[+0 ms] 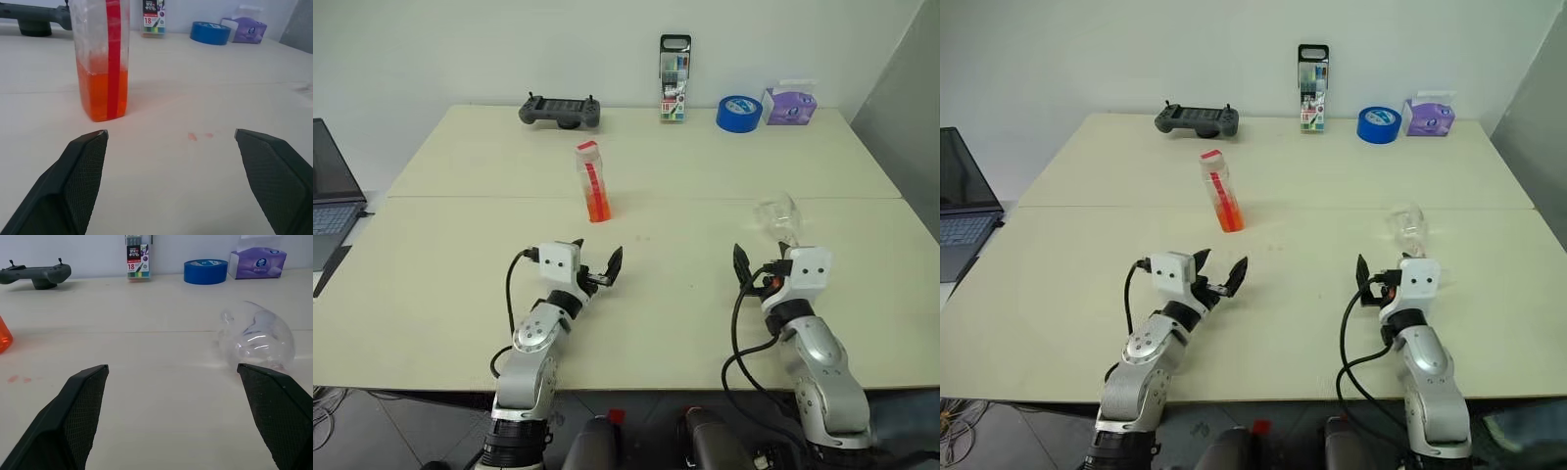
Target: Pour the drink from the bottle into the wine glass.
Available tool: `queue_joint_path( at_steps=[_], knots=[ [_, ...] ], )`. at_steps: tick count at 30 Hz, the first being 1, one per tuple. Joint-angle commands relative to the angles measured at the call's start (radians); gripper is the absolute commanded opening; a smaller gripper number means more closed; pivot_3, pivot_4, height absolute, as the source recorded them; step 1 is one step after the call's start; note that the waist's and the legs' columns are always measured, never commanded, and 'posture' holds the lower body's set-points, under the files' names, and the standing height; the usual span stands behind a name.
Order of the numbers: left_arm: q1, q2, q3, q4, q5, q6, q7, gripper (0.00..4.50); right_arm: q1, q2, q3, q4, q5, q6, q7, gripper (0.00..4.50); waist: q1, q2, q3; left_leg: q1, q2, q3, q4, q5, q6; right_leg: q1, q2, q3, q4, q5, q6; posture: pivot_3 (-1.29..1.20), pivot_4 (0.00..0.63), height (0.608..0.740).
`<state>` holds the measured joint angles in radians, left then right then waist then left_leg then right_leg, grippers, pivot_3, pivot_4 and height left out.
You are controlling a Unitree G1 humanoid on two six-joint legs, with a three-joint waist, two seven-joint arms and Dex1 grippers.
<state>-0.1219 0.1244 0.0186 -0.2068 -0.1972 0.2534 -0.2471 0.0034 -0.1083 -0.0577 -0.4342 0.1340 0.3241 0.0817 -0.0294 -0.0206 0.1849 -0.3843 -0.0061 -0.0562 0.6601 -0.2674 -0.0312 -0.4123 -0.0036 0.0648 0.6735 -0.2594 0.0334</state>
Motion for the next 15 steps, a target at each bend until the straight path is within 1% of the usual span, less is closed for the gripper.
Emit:
queue_joint_path(
  at_steps=[1, 5, 13, 15],
  knots=[
    [0.002, 0.01, 0.005, -0.048, 0.027, -0.011, 0.027, 4.44, 0.011, -0.002, -0.007, -0.048, -0.004, -0.028, -0.001, 4.5, 0.0, 0.0, 0.0, 0.0, 0.0, 0.0, 0.0, 0.0, 0.0, 0.0, 0.0, 0.0, 0.0, 0.0, 0.0, 0.0, 0.15, 0.74],
    [0.006, -0.007, 0.014, -0.039, 0.003, -0.011, 0.035, 4.44, 0.015, 0.0, 0.005, -0.052, -0.004, -0.028, -0.001, 4.5, 0.0, 0.0, 0.0, 0.0, 0.0, 0.0, 0.0, 0.0, 0.0, 0.0, 0.0, 0.0, 0.0, 0.0, 0.0, 0.0, 0.15, 0.74],
    [0.025, -0.029, 0.005, -0.044, 0.024, -0.027, 0.066, 4.44, 0.014, -0.005, 0.003, -0.051, 0.005, -0.027, 0.013, 4.5, 0.0, 0.0, 0.0, 0.0, 0.0, 0.0, 0.0, 0.0, 0.0, 0.0, 0.0, 0.0, 0.0, 0.0, 0.0, 0.0, 0.15, 0.74],
    [0.013, -0.039, 0.004, -0.04, 0.049, -0.029, 0.098, 4.44, 0.01, -0.025, 0.026, -0.059, 0.018, -0.015, 0.053, 4.5, 0.0, 0.0, 0.0, 0.0, 0.0, 0.0, 0.0, 0.0, 0.0, 0.0, 0.0, 0.0, 0.0, 0.0, 0.0, 0.0, 0.15, 0.74]
  ],
)
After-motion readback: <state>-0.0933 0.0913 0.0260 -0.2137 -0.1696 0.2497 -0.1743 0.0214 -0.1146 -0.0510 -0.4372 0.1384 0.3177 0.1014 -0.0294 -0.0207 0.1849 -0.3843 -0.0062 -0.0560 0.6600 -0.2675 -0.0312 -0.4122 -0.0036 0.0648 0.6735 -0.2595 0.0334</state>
